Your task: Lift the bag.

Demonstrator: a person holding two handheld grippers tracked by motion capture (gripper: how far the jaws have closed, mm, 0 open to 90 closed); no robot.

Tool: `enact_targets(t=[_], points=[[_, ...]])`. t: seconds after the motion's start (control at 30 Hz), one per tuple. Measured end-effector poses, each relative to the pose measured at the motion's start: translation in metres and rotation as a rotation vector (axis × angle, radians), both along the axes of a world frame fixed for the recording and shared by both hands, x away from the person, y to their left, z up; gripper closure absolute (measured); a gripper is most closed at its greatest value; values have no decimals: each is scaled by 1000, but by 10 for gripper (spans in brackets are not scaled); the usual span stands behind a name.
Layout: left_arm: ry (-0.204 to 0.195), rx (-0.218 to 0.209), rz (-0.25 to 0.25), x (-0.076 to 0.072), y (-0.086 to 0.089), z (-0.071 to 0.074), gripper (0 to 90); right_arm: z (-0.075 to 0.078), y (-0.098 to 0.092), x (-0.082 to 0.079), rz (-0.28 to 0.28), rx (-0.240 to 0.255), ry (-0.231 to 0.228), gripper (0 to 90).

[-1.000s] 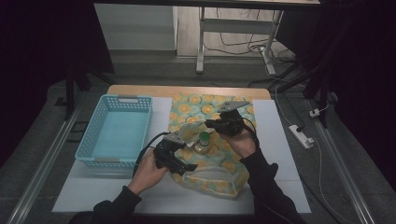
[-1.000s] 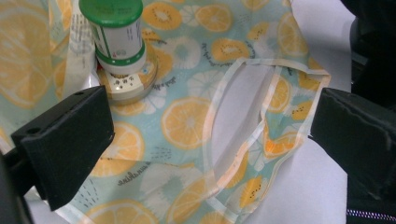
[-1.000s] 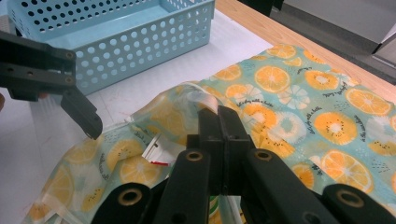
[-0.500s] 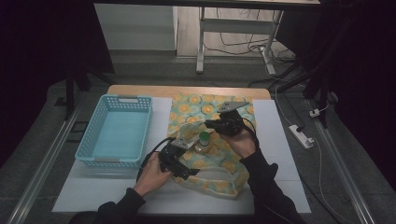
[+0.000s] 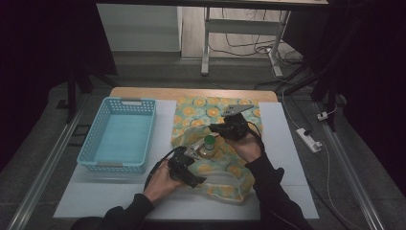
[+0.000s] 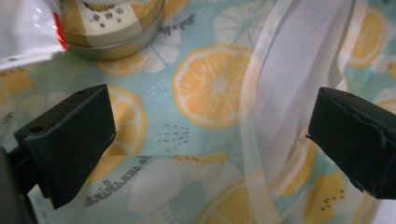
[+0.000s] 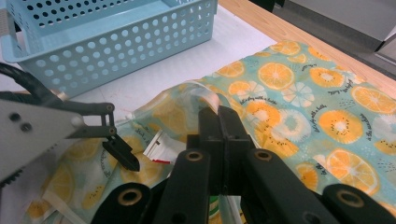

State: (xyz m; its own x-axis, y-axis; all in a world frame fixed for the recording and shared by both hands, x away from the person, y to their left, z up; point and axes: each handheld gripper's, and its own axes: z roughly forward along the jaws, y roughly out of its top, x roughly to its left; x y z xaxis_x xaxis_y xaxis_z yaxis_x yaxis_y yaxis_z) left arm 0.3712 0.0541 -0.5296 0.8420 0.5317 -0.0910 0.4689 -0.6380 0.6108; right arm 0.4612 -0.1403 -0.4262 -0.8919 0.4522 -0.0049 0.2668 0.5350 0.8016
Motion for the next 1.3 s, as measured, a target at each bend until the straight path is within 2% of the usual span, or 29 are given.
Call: enact_targets(t=[0.13,0.17,0.23,0.3,0.4,0.63,0.83,0.93,1.07,1.17,1.3], points=[[-8,40,18,1,-3,-6,21,0,0,0,0,-1,1,899],[-21,54,11,1,-4,-6,27,0,0,0,0,-2,0,899],[-21,57,7,1,-4,-6,40,0,0,0,0,-1,0,899],[-27,50,5,1,-2,-4,92,0,0,0,0,-1,0,898],[-33,41,3,0,2,-2,250,0,0,0,0,-2,0,899],[-22,52,-56,-7,-3,4,617,0,0,0,0,-2,1,898],[21,30,-12,-5,-2,4,859,-1,0,0,1,-5,-2,899],[51,24,14,-3,-2,5,884,-1,0,0,1,-7,0,898],[62,29,32,-3,-3,7,888,-1,0,1,2,-10,2,899],[76,-2,54,-3,-1,10,889,0,0,1,0,-6,3,899],[58,-28,48,-4,2,17,889,1,-1,0,3,3,8,899]])
